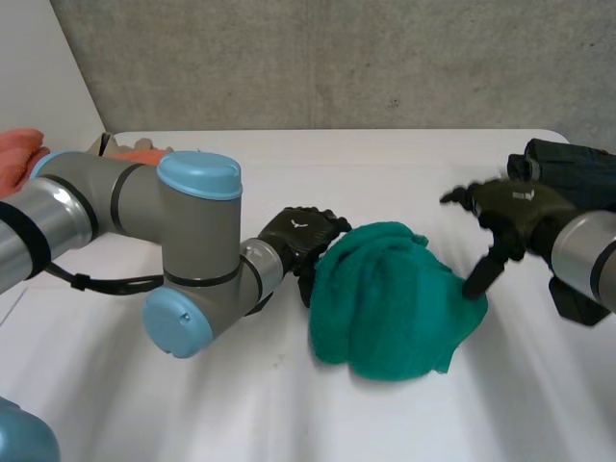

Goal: Fold the laundry.

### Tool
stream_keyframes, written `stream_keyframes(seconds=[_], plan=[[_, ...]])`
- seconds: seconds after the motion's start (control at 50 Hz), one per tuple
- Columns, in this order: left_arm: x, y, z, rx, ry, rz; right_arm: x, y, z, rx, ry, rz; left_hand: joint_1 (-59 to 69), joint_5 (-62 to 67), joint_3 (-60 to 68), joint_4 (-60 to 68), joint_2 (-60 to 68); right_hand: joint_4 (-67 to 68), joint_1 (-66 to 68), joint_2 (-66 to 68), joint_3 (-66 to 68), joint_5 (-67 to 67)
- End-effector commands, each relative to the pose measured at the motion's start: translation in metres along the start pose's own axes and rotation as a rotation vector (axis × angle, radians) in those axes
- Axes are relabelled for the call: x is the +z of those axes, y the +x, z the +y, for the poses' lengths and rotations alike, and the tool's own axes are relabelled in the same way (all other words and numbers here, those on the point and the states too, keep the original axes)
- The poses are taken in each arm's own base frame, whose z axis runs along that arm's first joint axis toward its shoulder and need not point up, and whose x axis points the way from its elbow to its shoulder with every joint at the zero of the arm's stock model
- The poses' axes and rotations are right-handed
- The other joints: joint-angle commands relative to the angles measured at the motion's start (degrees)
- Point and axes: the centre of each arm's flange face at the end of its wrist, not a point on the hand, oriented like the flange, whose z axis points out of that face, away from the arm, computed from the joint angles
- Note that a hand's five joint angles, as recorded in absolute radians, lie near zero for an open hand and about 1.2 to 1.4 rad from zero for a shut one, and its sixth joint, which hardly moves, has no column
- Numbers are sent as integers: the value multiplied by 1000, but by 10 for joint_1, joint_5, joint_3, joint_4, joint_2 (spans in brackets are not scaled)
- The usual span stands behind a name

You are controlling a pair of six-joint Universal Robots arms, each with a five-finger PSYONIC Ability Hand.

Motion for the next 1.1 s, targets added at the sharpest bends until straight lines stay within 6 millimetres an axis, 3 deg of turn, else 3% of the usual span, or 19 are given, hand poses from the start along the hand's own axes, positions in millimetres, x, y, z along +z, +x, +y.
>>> stream_keyframes(seconds=[0.02, 0.08, 0.1, 0.12, 0.14, 0.24, 0.3, 0.36, 0.44, 0.52, 0.6, 0.68, 0.78, 0.84, 0.88, 0.9, 0.92, 0.96, 1.1], plan=[[6, 20, 7, 45, -28, 58, 17, -22, 49, 43, -162, -94, 55, 35, 43, 48, 47, 64, 62, 69, 69, 60], [7, 26, 7, 52, -30, 63, 31, -27, 59, 50, -149, -97, 300, 280, 288, 294, 292, 342, 339, 346, 346, 337], [8, 27, 5, 59, -24, 59, 40, -28, 58, 54, -113, -75, 522, 503, 511, 516, 515, 561, 559, 565, 565, 556], [9, 28, 3, 61, -19, 54, 44, -27, 57, 54, -90, -60, 630, 610, 618, 623, 622, 676, 674, 681, 681, 672], [9, 27, 1, 62, -11, 45, 48, -26, 53, 50, -62, -40, 692, 672, 680, 686, 685, 678, 675, 682, 682, 673], [1, -1, -48, 57, 114, -103, 58, -15, 7, -7, 171, 89, 693, 673, 681, 686, 685, 678, 675, 682, 682, 673], [-28, -48, -115, 30, 299, -333, 57, -12, -43, -106, 437, 149, 693, 673, 681, 686, 685, 678, 675, 682, 682, 673], [-61, -67, -156, 7, 425, -444, 58, -9, -78, -168, 678, 192, 693, 673, 681, 686, 685, 678, 675, 682, 682, 673], [-93, -70, -180, 13, 504, -471, 56, -9, -107, -208, 882, 211, 693, 673, 681, 686, 685, 678, 675, 682, 682, 673], [-101, -69, -169, 32, 472, -465, 58, -9, -98, -215, 801, 196, 693, 673, 681, 686, 685, 678, 675, 682, 682, 673], [-89, -69, -132, 85, 356, -448, 63, -12, -73, -220, 646, 158, 693, 673, 681, 686, 685, 678, 675, 682, 682, 673], [-77, -65, -70, 108, 153, -422, 69, -20, -31, -247, 433, 94, 693, 673, 681, 686, 685, 678, 675, 682, 682, 673], [-73, -45, -14, 96, -4, -331, 72, -33, 45, -400, 83, -34, 693, 673, 681, 686, 685, 678, 675, 682, 682, 673], [-74, -31, 5, 80, -52, -253, 68, -30, 75, -512, -76, -63, 420, 400, 408, 414, 413, 678, 675, 682, 682, 673], [-75, -28, 9, 64, -62, -222, 67, -24, 79, -553, -111, -42, 245, 225, 233, 238, 237, 678, 675, 682, 682, 673], [-75, -27, 10, 62, -57, -208, 68, -20, 79, -563, -113, -21, 157, 138, 145, 151, 150, 589, 587, 594, 594, 585], [-76, -26, 8, 55, -44, -180, 70, -12, 75, -562, -95, 31, 45, 25, 33, 38, 37, 333, 331, 338, 338, 329], [-77, -29, 2, 52, -18, -166, 72, -5, 69, -553, -63, 84, 39, 19, 27, 32, 31, 133, 131, 138, 138, 129], [-91, -76, -29, 36, 86, -263, 60, -17, 25, -536, 138, 91, 28, 9, 17, 22, 21, 37, 34, 41, 41, 32]])
